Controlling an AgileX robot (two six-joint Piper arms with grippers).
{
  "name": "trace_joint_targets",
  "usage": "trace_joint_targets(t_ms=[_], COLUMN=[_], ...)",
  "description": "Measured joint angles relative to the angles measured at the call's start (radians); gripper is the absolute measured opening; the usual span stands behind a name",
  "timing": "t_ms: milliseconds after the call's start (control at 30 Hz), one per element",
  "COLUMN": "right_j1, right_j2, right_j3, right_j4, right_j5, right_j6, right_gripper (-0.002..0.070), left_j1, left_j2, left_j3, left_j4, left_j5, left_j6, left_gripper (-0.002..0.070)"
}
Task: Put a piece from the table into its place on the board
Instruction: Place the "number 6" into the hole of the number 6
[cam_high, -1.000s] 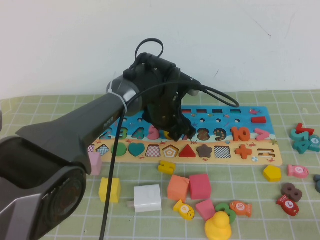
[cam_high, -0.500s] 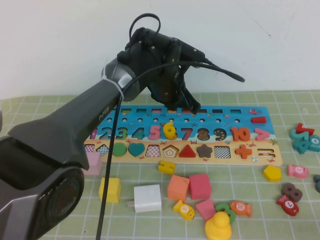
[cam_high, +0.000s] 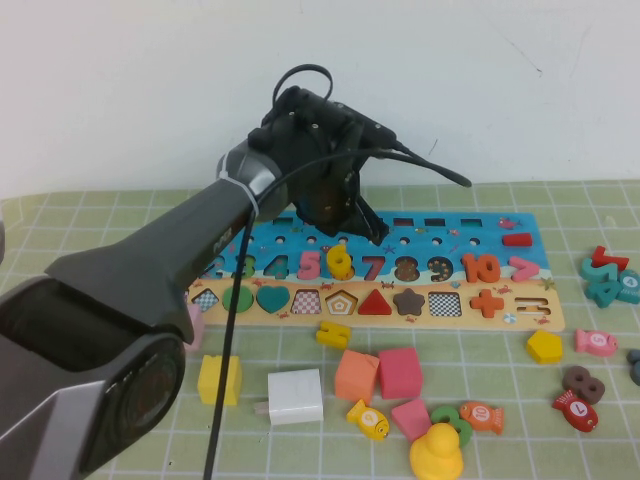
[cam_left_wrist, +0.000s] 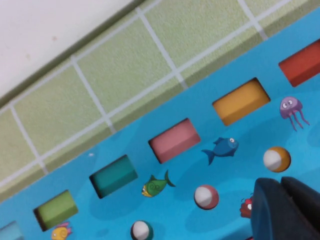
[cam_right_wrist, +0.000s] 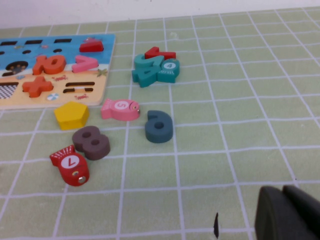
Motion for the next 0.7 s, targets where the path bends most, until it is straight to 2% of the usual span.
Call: trace_joint_targets(t_ms=[700], right_j1=[0.0], right_j2=[0.0], right_j3=[0.0], right_j4=[0.0], right_j5=[0.0], right_j6=[0.0], right_gripper=[-0.0003], left_j1=[0.01], left_j2=[0.046], left_j3=[-0.007], left_j4=[-0.059], left_j5=[0.011], left_j6=[0.0], left_gripper=[-0.0001])
